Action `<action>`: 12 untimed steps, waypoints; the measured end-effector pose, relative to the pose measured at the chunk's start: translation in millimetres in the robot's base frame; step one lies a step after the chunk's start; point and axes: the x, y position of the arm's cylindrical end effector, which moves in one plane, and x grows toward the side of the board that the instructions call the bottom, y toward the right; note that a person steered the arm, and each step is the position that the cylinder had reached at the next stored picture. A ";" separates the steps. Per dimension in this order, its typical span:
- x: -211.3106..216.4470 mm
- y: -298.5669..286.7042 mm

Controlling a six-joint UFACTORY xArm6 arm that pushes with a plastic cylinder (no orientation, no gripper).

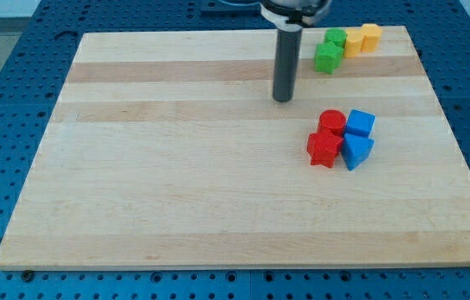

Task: Push the group of block towards left

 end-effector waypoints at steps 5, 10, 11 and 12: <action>-156.7 93.8; -152.2 271.9; -132.5 174.1; -110.7 104.8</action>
